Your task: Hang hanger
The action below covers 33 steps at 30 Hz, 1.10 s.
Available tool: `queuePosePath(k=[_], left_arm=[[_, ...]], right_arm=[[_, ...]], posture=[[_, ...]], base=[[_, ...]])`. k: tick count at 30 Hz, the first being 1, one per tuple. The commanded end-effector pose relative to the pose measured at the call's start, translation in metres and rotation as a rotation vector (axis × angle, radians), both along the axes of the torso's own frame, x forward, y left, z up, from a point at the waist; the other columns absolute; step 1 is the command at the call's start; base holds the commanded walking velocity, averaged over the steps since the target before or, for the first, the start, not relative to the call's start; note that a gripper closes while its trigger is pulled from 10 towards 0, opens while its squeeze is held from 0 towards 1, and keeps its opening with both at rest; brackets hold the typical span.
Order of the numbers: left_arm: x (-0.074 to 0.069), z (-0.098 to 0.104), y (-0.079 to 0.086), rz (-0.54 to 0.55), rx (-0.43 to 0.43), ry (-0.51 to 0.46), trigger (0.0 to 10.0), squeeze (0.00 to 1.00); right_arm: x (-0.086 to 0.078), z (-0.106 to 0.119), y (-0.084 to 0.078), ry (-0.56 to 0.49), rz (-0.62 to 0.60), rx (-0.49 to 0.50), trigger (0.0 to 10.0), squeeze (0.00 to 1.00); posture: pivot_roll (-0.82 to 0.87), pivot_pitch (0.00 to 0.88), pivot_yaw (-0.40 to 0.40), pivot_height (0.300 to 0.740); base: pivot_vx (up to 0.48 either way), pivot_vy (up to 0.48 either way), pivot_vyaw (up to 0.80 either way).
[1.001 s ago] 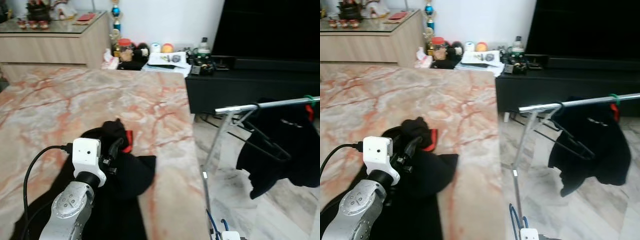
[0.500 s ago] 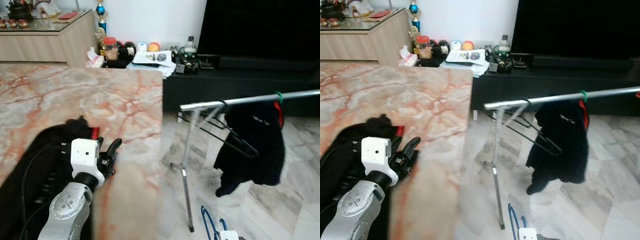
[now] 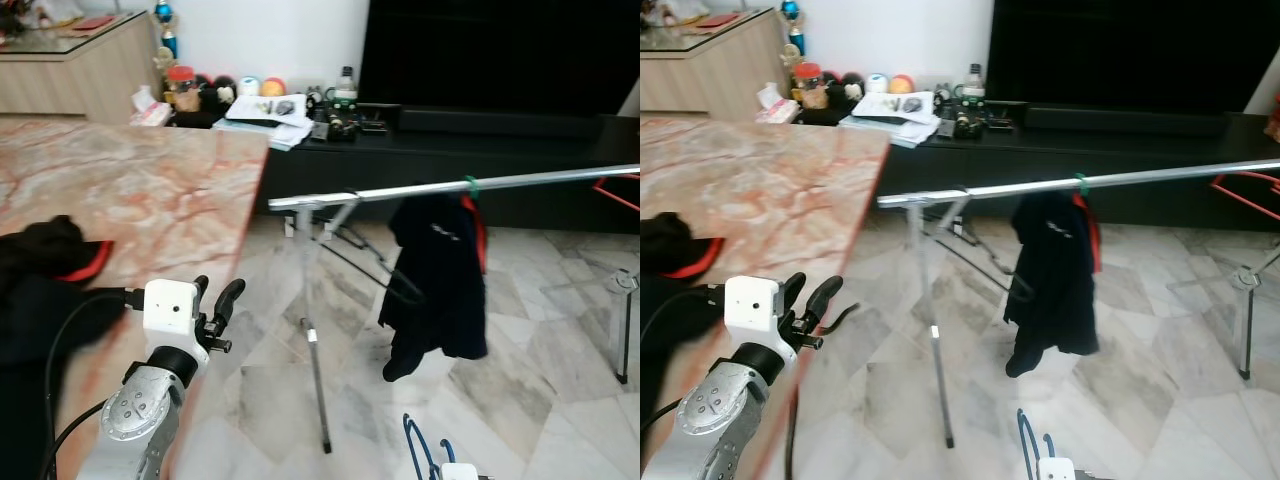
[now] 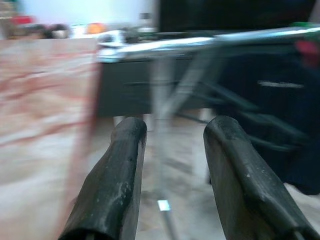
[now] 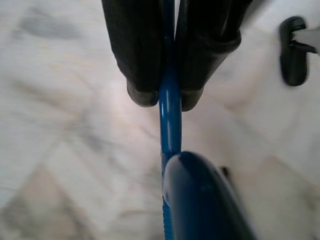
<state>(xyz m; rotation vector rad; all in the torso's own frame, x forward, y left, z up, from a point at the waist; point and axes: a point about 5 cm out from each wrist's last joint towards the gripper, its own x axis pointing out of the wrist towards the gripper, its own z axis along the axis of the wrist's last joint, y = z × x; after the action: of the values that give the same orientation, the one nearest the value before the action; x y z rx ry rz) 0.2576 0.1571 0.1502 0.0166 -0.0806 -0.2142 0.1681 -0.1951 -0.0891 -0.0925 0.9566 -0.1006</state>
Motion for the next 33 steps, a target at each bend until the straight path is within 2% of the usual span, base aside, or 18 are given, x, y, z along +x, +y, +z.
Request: queuePosePath(k=[1, 6, 8, 11, 14, 16, 17, 19, 21, 22, 23, 24, 25, 28, 29, 30, 32, 33], left_arm=[[-0.001, -0.011, 0.010, 0.024, 0.050, 0.030, 10.0, 0.00], [-0.003, -0.034, 0.022, 0.052, 0.084, 0.098, 10.0, 0.00], [-0.005, -0.057, 0.028, 0.048, 0.103, 0.177, 10.0, 0.00], [-0.009, -0.078, 0.034, 0.064, 0.114, 0.248, 10.0, 0.00], [-0.010, -0.089, 0.040, 0.085, 0.118, 0.281, 10.0, 0.00], [-0.012, -0.104, 0.050, 0.129, 0.125, 0.321, 10.0, 0.00], [-0.016, -0.119, 0.059, 0.167, 0.129, 0.371, 10.0, 0.00], [-0.020, -0.132, 0.065, 0.192, 0.136, 0.426, 10.0, 0.00], [-0.029, -0.151, 0.072, 0.210, 0.164, 0.512, 10.0, 0.00], [-0.037, -0.164, 0.075, 0.222, 0.174, 0.593, 10.0, 0.00], [-0.037, -0.164, 0.075, 0.222, 0.174, 0.593, 10.0, 0.00], [-0.043, -0.174, 0.078, 0.233, 0.182, 0.662, 10.0, 0.00], [-0.061, -0.194, 0.082, 0.233, 0.234, 0.789, 10.0, 0.00], [-0.089, -0.217, 0.084, 0.230, 0.237, 0.925, 10.0, 0.00], [-0.105, -0.227, 0.087, 0.258, 0.224, 0.991, 10.0, 0.00], [-0.105, -0.227, 0.087, 0.258, 0.224, 0.991, 10.0, 0.00], [-0.124, -0.236, 0.089, 0.310, 0.177, 1.058, 10.0, 0.00], [-0.127, -0.238, 0.088, 0.303, 0.169, 1.067, 10.0, 0.00]], right_arm=[[0.003, 0.001, 0.004, -0.009, 0.001, 0.006, 10.0, 0.00], [0.002, 0.001, 0.004, -0.009, 0.000, 0.006, 10.0, 0.00], [0.002, 0.000, 0.004, -0.009, 0.000, 0.005, 10.0, 0.00], [0.002, 0.000, 0.004, -0.010, -0.002, 0.005, 10.0, 0.00], [0.002, 0.001, 0.004, -0.012, -0.001, 0.004, 10.0, 0.00], [0.003, 0.001, 0.003, -0.016, -0.002, 0.002, 10.0, 0.00], [0.003, 0.001, 0.003, -0.017, -0.001, 0.000, 10.0, 0.00], [0.003, 0.001, 0.003, -0.017, 0.000, -0.001, 10.0, 0.00], [0.003, 0.001, 0.003, -0.018, 0.002, -0.001, 10.0, 0.00], [0.004, 0.002, 0.004, -0.020, 0.004, -0.001, 10.0, 0.00], [0.004, 0.002, 0.004, -0.020, 0.004, -0.001, 10.0, 0.00], [0.004, 0.002, 0.004, -0.021, 0.004, 0.000, 10.0, 0.00], [0.005, 0.002, 0.004, -0.024, 0.004, 0.000, 10.0, 0.00], [0.005, 0.002, 0.004, -0.028, 0.004, -0.001, 10.0, 0.00], [0.005, 0.002, 0.003, -0.028, 0.004, -0.003, 10.0, 0.00], [0.005, 0.002, 0.003, -0.028, 0.004, -0.003, 10.0, 0.00], [0.005, 0.002, 0.002, -0.032, 0.000, -0.006, 10.0, 0.00], [0.005, 0.002, 0.002, -0.034, -0.003, -0.007, 10.0, 0.00]], posture=[[0.09, 0.062, -0.008, 0.740], [0.08, 0.059, -0.006, 0.740], [0.08, 0.050, -0.003, 0.740], [0.07, 0.045, -0.004, 0.740], [0.07, 0.043, -0.004, 0.740], [0.07, 0.037, -0.009, 0.740], [0.08, 0.031, -0.009, 0.740], [0.08, 0.030, -0.009, 0.740], [0.07, 0.025, -0.007, 0.740], [0.07, 0.025, -0.007, 0.740], [0.07, 0.025, -0.007, 0.740], [0.07, 0.019, -0.005, 0.740], [0.06, 0.018, -0.004, 0.740], [0.06, 0.013, -0.007, 0.740], [0.06, 0.007, -0.008, 0.740], [0.06, 0.007, -0.008, 0.740], [0.04, 0.002, -0.006, 0.740], [0.04, 0.002, -0.006, 0.740]], base=[[0.000, -0.480, 0.00], [0.000, -0.480, 0.00], [0.000, -0.480, 0.00], [0.000, -0.480, 0.00], [0.000, -0.480, 0.00], [0.000, -0.480, 0.00], [0.000, -0.480, 0.00], [0.000, -0.480, 0.00], [0.000, -0.251, 0.00], [0.000, 0.000, 0.00], [0.000, 0.000, 0.00], [0.000, 0.000, 0.00], [0.000, 0.000, 0.00], [0.000, 0.000, 0.00], [0.000, 0.000, 0.00], [0.000, 0.000, 0.00], [0.000, 0.000, 0.00], [0.000, 0.000, 0.00]])
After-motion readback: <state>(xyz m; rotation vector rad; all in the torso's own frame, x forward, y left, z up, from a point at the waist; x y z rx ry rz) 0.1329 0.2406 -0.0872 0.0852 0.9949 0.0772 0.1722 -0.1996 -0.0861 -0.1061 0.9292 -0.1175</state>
